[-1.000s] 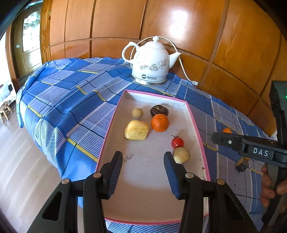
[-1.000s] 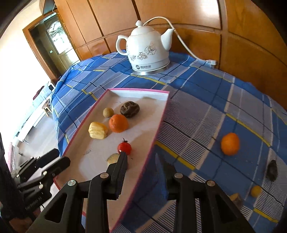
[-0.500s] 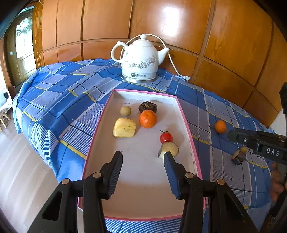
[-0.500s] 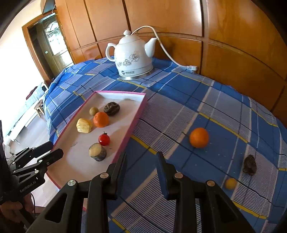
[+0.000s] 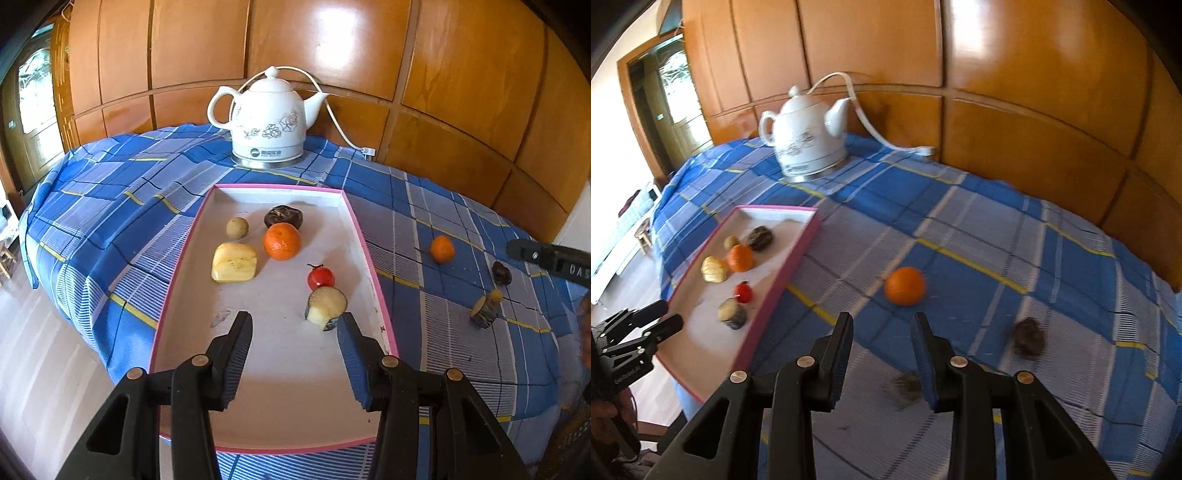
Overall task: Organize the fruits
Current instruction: 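Grasp the large orange with the left gripper while the right gripper reaches to the dark brown item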
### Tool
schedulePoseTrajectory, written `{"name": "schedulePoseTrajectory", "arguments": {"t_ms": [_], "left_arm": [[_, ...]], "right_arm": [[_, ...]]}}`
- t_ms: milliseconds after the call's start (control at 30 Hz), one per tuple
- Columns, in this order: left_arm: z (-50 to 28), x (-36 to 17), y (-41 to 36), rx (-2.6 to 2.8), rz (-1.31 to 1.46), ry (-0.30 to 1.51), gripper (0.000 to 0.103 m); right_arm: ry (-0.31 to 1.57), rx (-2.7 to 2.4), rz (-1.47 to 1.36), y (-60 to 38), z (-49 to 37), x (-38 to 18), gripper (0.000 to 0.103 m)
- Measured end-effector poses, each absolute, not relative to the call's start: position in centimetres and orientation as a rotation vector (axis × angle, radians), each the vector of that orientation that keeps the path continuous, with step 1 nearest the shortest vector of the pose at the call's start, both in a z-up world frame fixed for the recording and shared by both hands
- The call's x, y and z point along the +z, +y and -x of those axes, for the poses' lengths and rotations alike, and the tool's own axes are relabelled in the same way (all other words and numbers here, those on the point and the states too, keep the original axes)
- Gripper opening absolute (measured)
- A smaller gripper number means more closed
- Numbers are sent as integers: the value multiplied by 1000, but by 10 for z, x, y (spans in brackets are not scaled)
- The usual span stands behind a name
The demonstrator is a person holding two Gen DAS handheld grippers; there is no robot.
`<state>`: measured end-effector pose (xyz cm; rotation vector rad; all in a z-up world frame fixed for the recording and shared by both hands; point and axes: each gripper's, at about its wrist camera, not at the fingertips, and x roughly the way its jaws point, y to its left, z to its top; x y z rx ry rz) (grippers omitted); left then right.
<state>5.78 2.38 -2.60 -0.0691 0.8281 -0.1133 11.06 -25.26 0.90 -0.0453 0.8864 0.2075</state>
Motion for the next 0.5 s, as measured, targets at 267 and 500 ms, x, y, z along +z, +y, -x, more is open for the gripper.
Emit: {"name": "schedulePoseTrajectory", "arguments": {"t_ms": [267, 500], "left_arm": [[-64, -23, 2, -168, 25, 832, 49], [-76, -16, -30, -248, -28, 836, 53]], "right_arm": [[876, 70, 52, -313, -113, 18, 33], [876, -63, -16, -376, -118, 8, 33]]}}
